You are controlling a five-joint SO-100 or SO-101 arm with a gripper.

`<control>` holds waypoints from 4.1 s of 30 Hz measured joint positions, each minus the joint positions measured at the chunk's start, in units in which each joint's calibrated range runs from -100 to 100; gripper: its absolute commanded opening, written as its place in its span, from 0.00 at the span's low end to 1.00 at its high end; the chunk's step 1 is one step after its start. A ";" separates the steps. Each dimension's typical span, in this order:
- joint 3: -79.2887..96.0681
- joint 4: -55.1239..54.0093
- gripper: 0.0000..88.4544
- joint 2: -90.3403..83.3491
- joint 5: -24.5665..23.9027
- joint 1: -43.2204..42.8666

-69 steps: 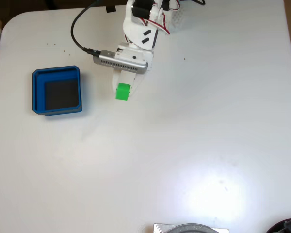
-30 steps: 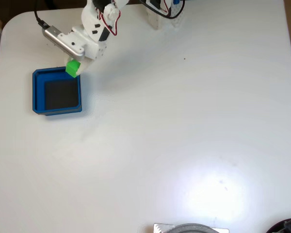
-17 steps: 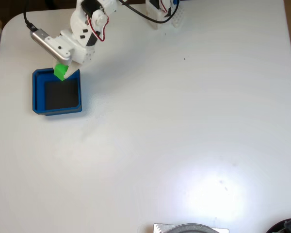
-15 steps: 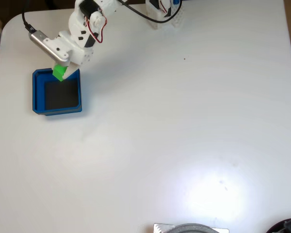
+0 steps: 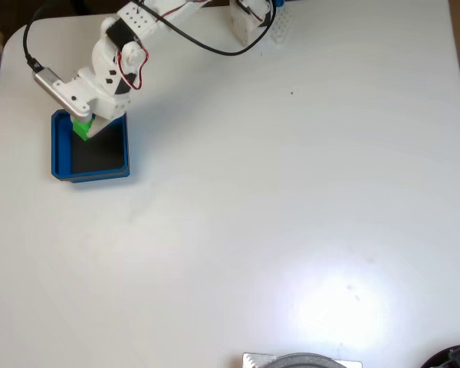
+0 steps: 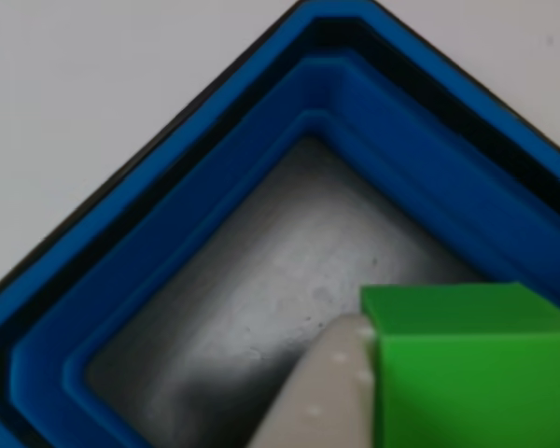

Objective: Pick up green cube and drop it in the blue box

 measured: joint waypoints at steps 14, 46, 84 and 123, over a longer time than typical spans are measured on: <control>-1.70 0.00 0.01 3.34 0.00 0.00; -1.70 0.00 0.21 3.34 -0.05 0.00; 27.56 0.00 0.21 -32.25 -0.05 -1.78; 102.55 0.00 0.21 -116.88 -0.34 -17.56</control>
